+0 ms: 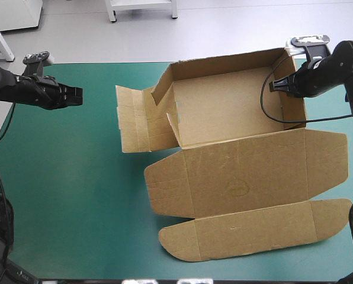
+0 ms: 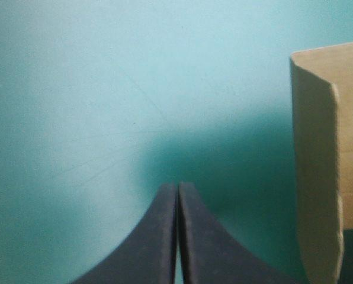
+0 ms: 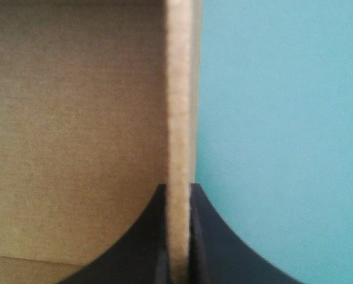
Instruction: Fold the box
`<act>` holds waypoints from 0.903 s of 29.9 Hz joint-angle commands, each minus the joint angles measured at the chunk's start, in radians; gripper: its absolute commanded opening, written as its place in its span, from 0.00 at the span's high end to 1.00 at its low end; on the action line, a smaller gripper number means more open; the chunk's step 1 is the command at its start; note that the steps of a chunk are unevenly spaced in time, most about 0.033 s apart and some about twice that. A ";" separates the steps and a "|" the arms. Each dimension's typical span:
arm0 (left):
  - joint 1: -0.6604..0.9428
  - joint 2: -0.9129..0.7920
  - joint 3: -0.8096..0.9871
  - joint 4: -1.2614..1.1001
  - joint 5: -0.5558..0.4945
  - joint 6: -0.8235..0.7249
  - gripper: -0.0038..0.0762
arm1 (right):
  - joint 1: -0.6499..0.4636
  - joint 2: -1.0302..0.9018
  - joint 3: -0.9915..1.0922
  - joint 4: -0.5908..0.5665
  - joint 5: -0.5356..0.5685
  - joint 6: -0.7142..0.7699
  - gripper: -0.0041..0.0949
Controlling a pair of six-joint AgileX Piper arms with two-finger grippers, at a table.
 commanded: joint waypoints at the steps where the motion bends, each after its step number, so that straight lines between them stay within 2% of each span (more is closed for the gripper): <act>1: 0.026 0.014 -0.019 -0.183 0.010 0.064 0.96 | -0.010 -0.078 -0.075 0.084 0.000 -0.017 0.96; 8: 0.026 0.070 0.115 -0.364 0.036 0.192 0.96 | -0.010 -0.085 -0.211 0.141 0.000 -0.020 0.96; 14: 0.021 0.068 0.218 -0.603 0.060 0.302 0.96 | -0.010 -0.070 -0.222 0.268 -0.025 -0.036 0.96; 27: -0.123 0.024 0.227 -0.714 0.060 0.333 0.96 | -0.010 0.042 -0.224 0.220 -0.029 -0.036 0.96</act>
